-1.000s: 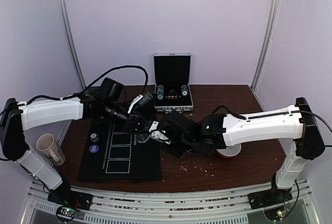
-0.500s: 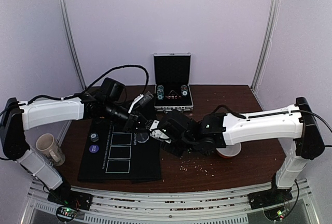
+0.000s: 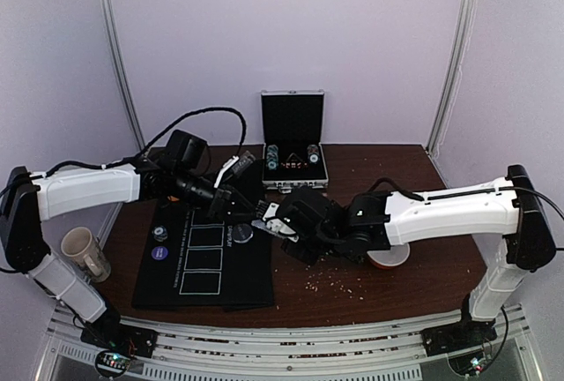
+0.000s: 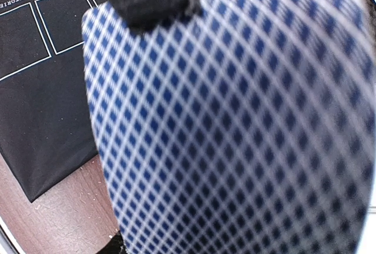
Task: Distribute texas hold em gaming equipment
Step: Pick up the poker card from the face-down deck piles, then distribute the poker card in the big blind area.
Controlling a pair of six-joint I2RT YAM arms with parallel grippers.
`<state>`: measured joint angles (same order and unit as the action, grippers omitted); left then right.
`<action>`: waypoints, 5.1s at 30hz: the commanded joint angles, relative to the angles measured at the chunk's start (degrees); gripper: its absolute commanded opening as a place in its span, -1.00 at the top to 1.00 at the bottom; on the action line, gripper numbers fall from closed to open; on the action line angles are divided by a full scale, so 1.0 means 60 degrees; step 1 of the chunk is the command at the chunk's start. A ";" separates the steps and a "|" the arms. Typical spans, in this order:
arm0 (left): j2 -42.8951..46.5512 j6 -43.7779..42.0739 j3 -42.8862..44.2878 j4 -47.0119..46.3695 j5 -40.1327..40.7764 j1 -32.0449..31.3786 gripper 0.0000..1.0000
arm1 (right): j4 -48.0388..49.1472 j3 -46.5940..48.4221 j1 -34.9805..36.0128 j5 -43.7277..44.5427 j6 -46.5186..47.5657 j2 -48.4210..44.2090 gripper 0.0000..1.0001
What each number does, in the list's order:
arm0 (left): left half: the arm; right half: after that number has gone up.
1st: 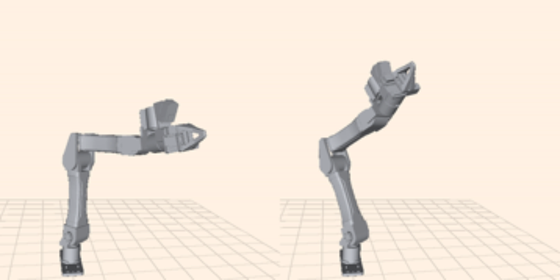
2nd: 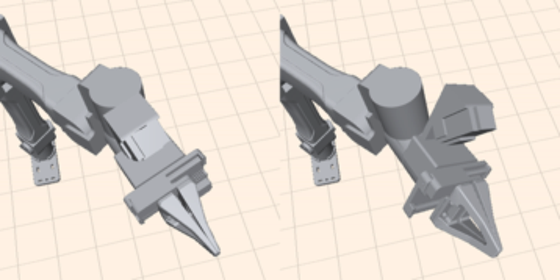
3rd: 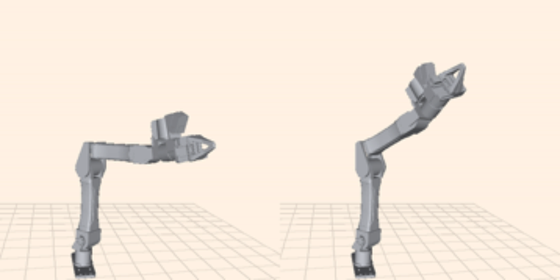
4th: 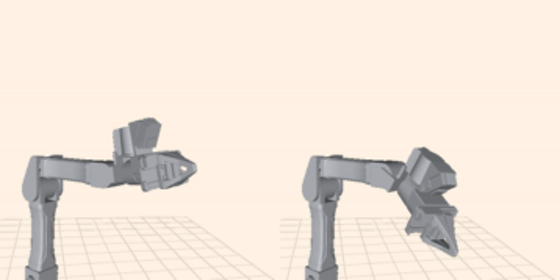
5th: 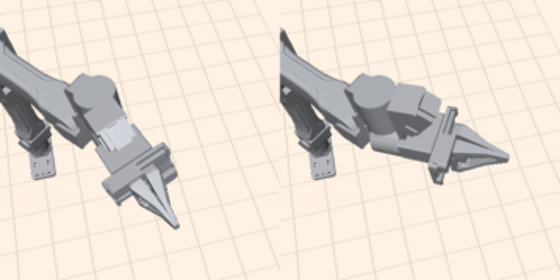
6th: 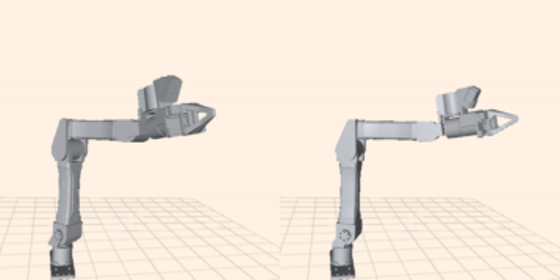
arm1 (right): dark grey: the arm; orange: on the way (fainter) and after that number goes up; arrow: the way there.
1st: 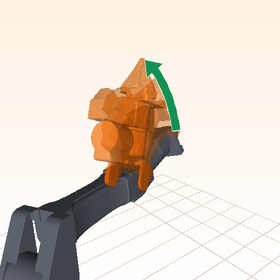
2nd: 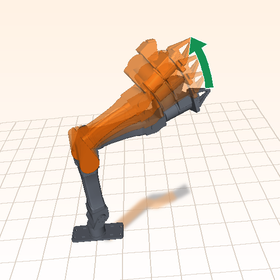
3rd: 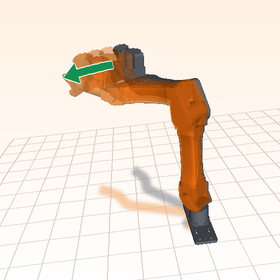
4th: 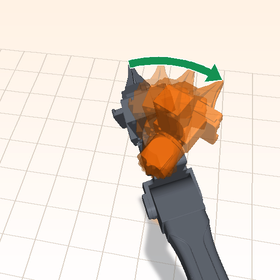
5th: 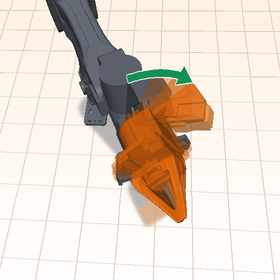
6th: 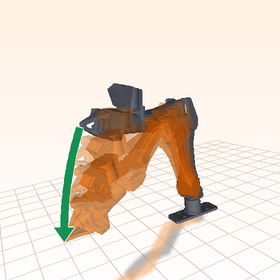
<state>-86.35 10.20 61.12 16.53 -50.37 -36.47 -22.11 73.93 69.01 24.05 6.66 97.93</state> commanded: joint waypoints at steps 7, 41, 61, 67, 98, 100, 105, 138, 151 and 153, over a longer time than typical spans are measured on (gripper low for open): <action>0.0773 0.0471 -0.0388 -0.0385 -0.0218 0.1139 1.00 | 0.0081 -0.0300 -0.0211 0.0188 -0.0299 -0.0523 0.01; 0.2193 0.1945 -0.2057 0.1570 0.1744 0.4903 1.00 | 0.0271 -0.0430 -0.0397 -0.0538 0.0533 -0.0678 0.02; -0.0401 0.4043 -0.1357 -0.1993 0.3437 0.8850 1.00 | 0.0273 -0.0691 -0.0598 -0.0999 0.1091 -0.0750 0.02; -0.2435 0.2445 0.1214 -0.0577 0.3870 0.8629 1.00 | -0.0022 -0.0605 -0.0776 -0.1027 0.0994 -0.0668 0.02; -0.6918 -0.2418 0.7017 0.5004 0.5142 0.8119 1.00 | -0.0529 -0.0105 -0.1214 -0.1325 0.0748 0.0103 0.05; -0.7060 -0.2501 0.7199 0.5091 0.5558 0.8010 1.00 | -0.0472 -0.0092 -0.1213 -0.1314 0.0764 0.0121 0.05; -0.7365 -0.2817 0.7631 0.5128 0.6306 0.7679 1.00 | -0.0407 -0.0116 -0.1230 -0.1328 0.0723 0.0122 0.05; -0.7779 -0.3194 0.8256 0.4920 0.6276 0.7176 0.97 | -0.0351 -0.0499 -0.1292 -0.1285 0.0619 -0.0124 0.06; -0.7748 -0.3018 0.8204 0.4746 0.6448 0.7145 0.50 | -0.0371 -0.0534 -0.1301 -0.1306 0.0561 -0.0194 0.06; -0.7658 -0.2958 0.8202 0.4703 0.6587 0.7142 0.42 | -0.0372 -0.0530 -0.1305 -0.1295 0.0561 -0.0207 0.06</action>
<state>-132.68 -8.16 109.95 46.52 -12.10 6.33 -24.71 71.24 61.58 15.99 10.55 98.37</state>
